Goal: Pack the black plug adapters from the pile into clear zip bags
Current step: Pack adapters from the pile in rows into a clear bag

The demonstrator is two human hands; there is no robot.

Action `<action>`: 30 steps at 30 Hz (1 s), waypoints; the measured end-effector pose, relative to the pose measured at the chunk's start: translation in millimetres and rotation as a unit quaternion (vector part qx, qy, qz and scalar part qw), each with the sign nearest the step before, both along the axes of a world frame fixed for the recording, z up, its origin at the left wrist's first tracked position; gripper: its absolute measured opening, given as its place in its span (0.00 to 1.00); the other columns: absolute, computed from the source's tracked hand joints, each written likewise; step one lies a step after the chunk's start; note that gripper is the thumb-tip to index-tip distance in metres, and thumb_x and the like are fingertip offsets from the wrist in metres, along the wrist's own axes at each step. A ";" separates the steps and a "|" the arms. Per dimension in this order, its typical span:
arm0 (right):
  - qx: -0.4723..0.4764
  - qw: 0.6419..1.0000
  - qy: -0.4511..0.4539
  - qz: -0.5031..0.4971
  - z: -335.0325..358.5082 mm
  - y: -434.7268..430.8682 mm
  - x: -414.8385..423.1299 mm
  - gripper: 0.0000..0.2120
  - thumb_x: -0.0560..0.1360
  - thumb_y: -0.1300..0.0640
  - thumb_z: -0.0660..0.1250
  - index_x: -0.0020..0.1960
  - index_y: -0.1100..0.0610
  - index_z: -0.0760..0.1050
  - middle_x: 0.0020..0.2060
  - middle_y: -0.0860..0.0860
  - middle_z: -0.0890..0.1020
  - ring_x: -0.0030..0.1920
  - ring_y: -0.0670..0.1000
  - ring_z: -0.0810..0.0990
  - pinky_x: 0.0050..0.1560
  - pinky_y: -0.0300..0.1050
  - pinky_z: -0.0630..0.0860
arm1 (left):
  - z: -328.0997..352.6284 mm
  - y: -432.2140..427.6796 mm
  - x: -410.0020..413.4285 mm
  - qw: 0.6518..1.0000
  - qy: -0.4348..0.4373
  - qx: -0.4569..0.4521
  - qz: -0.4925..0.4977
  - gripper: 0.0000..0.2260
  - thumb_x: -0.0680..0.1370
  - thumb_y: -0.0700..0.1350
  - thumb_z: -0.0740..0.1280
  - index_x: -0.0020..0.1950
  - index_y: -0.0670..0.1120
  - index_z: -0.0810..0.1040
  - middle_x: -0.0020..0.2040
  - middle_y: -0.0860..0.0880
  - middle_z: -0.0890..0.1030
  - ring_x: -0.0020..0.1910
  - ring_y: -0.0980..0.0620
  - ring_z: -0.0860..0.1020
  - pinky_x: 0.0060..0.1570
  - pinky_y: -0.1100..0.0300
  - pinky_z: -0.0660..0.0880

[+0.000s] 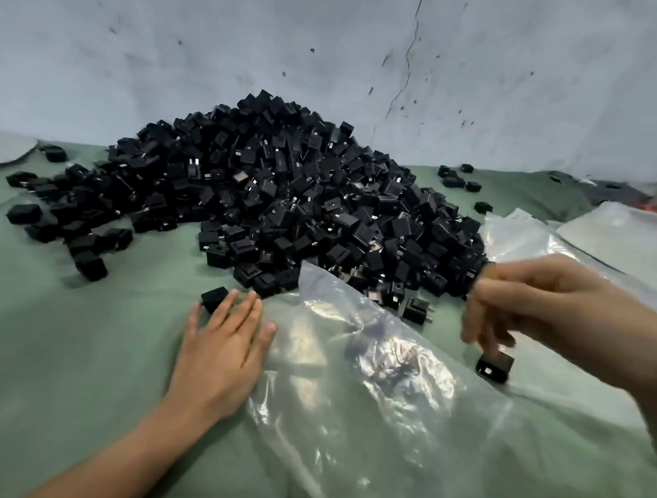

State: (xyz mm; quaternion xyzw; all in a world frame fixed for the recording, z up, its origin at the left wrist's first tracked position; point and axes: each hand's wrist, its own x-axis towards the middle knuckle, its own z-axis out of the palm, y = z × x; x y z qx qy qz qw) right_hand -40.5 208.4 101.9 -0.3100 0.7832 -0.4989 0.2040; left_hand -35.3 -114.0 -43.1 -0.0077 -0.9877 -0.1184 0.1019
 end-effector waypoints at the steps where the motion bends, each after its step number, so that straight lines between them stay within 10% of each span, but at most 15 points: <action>1: 0.021 0.988 0.086 -0.127 -14.3 -8.6 -16.0 0.09 0.78 0.52 0.66 0.45 0.55 0.81 0.40 0.52 0.84 0.39 0.51 0.81 0.39 0.42 0.75 | -1.0 -0.7 -0.7 1.000 0.000 -0.023 0.015 0.43 0.68 0.65 0.21 0.79 0.51 0.47 0.78 0.58 0.45 0.73 0.62 0.36 0.73 0.48 0.32; 6: 0.292 0.921 0.172 -0.190 -88.0 -51.6 -46.8 0.12 0.77 0.58 0.67 0.58 0.49 0.78 0.54 0.46 0.80 0.52 0.47 0.77 0.52 0.37 0.72 | -2.4 -13.2 -8.7 0.995 0.000 -0.073 0.074 0.45 0.68 0.65 0.21 0.79 0.50 0.52 0.79 0.56 0.50 0.77 0.57 0.42 0.71 0.42 0.33; 10: 0.238 0.921 0.226 -0.210 -99.9 -53.3 -50.8 0.10 0.73 0.60 0.71 0.50 0.46 0.78 0.40 0.37 0.77 0.39 0.37 0.73 0.38 0.22 0.65 | -2.2 -24.8 -11.7 0.992 -0.003 -0.071 0.104 0.44 0.71 0.65 0.23 0.79 0.49 0.55 0.79 0.55 0.52 0.78 0.55 0.43 0.70 0.40 0.32; 15: 0.258 0.899 0.238 -0.263 -96.2 -50.2 -47.6 0.13 0.70 0.62 0.73 0.53 0.52 0.78 0.48 0.49 0.82 0.48 0.50 0.78 0.48 0.43 0.73 | 3.2 -41.8 -12.7 0.986 -0.022 -0.064 0.153 0.42 0.73 0.64 0.28 0.78 0.46 0.57 0.79 0.52 0.54 0.78 0.55 0.40 0.70 0.39 0.33; 18: 0.112 0.910 0.251 -0.311 -68.6 -37.8 -27.3 0.12 0.69 0.64 0.73 0.46 0.48 0.79 0.42 0.44 0.83 0.44 0.45 0.80 0.44 0.30 0.72 | 6.1 -53.8 -13.0 0.984 -0.016 -0.028 0.175 0.41 0.74 0.64 0.31 0.78 0.43 0.59 0.79 0.51 0.55 0.78 0.54 0.40 0.70 0.39 0.31; 21: 0.094 0.985 0.067 -0.129 -36.1 -27.0 0.1 0.13 0.70 0.64 0.71 0.45 0.45 0.83 0.38 0.49 0.85 0.37 0.44 0.81 0.39 0.32 0.75 | 6.4 -55.0 -12.5 0.984 -0.011 -0.021 0.174 0.40 0.75 0.63 0.32 0.77 0.43 0.60 0.79 0.50 0.56 0.78 0.53 0.40 0.70 0.39 0.31; 24: 0.232 0.960 -0.116 0.102 -32.7 -38.8 21.3 0.12 0.70 0.56 0.70 0.53 0.47 0.82 0.44 0.48 0.85 0.42 0.42 0.81 0.43 0.35 0.76 | 7.0 -53.4 -12.6 0.984 -0.014 -0.017 0.178 0.40 0.75 0.63 0.32 0.77 0.42 0.60 0.79 0.49 0.55 0.78 0.52 0.40 0.70 0.39 0.32; 30: 0.065 0.996 -0.058 -0.020 -93.2 -92.6 36.2 0.13 0.73 0.61 0.72 0.57 0.51 0.80 0.49 0.43 0.84 0.51 0.41 0.81 0.53 0.35 0.75 | 6.2 -50.6 -12.7 0.982 -0.025 0.005 0.187 0.32 0.80 0.60 0.38 0.78 0.42 0.56 0.80 0.44 0.50 0.77 0.49 0.36 0.71 0.39 0.32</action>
